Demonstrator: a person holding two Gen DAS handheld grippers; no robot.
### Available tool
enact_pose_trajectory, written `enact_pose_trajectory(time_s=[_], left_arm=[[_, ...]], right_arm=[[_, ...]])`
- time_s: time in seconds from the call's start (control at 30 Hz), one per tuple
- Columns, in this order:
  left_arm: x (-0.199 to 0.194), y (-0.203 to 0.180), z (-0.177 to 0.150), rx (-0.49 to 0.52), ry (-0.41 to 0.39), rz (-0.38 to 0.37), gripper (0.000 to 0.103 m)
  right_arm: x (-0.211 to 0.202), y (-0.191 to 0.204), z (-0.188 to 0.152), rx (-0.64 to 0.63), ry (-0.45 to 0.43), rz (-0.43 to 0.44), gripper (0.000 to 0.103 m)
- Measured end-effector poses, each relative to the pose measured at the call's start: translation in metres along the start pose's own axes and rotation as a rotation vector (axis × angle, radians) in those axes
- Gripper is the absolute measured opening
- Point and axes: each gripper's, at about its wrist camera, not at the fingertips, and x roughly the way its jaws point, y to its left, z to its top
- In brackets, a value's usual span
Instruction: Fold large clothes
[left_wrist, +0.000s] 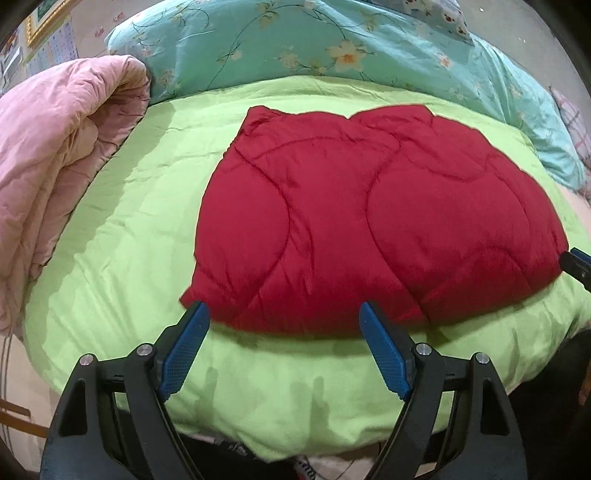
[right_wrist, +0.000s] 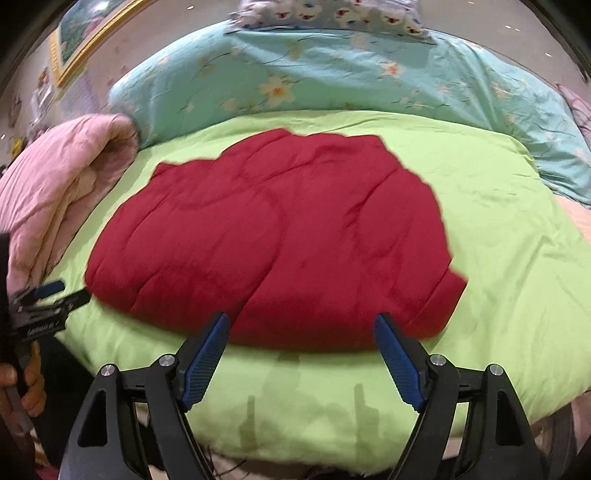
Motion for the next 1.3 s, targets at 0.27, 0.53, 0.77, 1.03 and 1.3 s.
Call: enact_pose_trajectory(time_s=[0.27,0.53,0.77,1.03,1.3], left_arm=[[0.047,-0.002,0.021,-0.025,0.057,-0.061,0.086],[0.070,-0.001,0.039,-0.010,0.046,-0.063,0.095],[0.063,0.006,0.037,-0.023,0.029,-0.060,0.096],[0.028,0.007,0.036,-0.005,-0.015,-0.053,0.096],[0.007,-0.009,0.003,0.059,0.011,-0.047,0.097]], right_arm=[[0.044,0.002,0.034,-0.018,0.025,0.014,0.082],[0.074,-0.019,0.035,0.022,0.066,-0.016,0.085],[0.076,-0.014,0.035,0.037,0.055,-0.039,0.087],[0.039,-0.007,0.033,0.040,0.010,0.012,0.087],[0.008,0.017,0.005,-0.022,0.023,0.058,0.089]])
